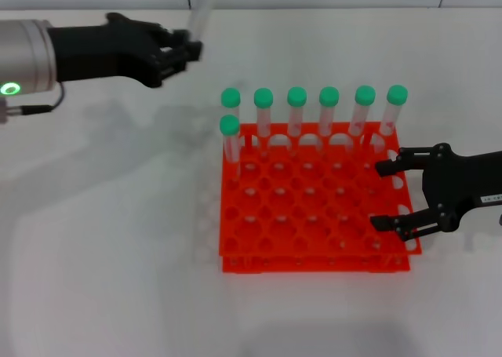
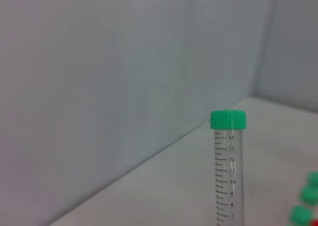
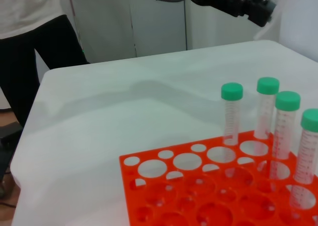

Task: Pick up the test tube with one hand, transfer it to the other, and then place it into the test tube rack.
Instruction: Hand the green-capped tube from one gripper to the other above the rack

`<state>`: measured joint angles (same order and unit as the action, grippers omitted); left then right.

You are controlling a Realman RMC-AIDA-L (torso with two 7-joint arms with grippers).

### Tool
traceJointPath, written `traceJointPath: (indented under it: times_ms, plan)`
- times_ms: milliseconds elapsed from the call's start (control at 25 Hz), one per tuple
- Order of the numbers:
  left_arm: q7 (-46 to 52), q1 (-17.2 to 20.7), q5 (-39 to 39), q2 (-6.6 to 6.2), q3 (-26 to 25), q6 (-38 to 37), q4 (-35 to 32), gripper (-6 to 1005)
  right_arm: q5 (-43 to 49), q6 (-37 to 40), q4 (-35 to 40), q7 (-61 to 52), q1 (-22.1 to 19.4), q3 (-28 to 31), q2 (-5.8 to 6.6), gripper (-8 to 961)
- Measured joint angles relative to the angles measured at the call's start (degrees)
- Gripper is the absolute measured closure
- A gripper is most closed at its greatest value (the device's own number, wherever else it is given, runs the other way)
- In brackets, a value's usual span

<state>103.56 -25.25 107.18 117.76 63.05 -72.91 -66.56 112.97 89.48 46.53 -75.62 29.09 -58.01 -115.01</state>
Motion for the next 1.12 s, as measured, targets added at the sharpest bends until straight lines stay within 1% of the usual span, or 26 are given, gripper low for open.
traceJointPath:
  times_ms: [120,320,400,480,640,800,920,1120]
  plan:
    - [-2.5,-3.4,-1.3,-1.39,-1.3,-3.8,5.6,800,-0.6,0.1,0.0,0.2,0.0,0.0,-0.02,85]
    - [-9.8,-10.4,-3.8,-3.52,-7.8,-15.1,17.2,799,-1.5,0.2,-0.2,0.9,0.0,0.0,-0.13,85]
    - [-11.9,-12.4,-3.9,-4.13,-9.1,-17.5,20.1,799,-2.0,0.2,-0.3,1.1,0.0,0.0,-0.13,85]
    - [-12.7,-14.1,-3.0,-4.47,-9.3,-18.2,22.0,798,-2.1,0.2,-0.4,1.2,0.0,0.0,-0.13,85]
    - [-13.4,-16.6,1.0,-4.12,-9.2,-17.8,24.4,798,-2.2,0.0,-0.5,1.2,0.0,0.0,-0.13,85]
    - [-13.7,-17.7,4.5,-3.5,-9.1,-17.1,25.1,797,-2.4,0.1,-0.5,1.2,0.0,0.0,-0.12,84]
    - [-13.5,-18.8,7.1,-3.03,-9.0,-15.3,25.7,796,-2.4,0.1,-0.6,1.2,0.0,0.0,-0.12,84]
    - [-14.3,-21.3,9.6,-2.55,-8.6,-12.5,29.1,795,-2.8,-0.2,-0.5,1.2,-0.6,0.0,-0.01,84]
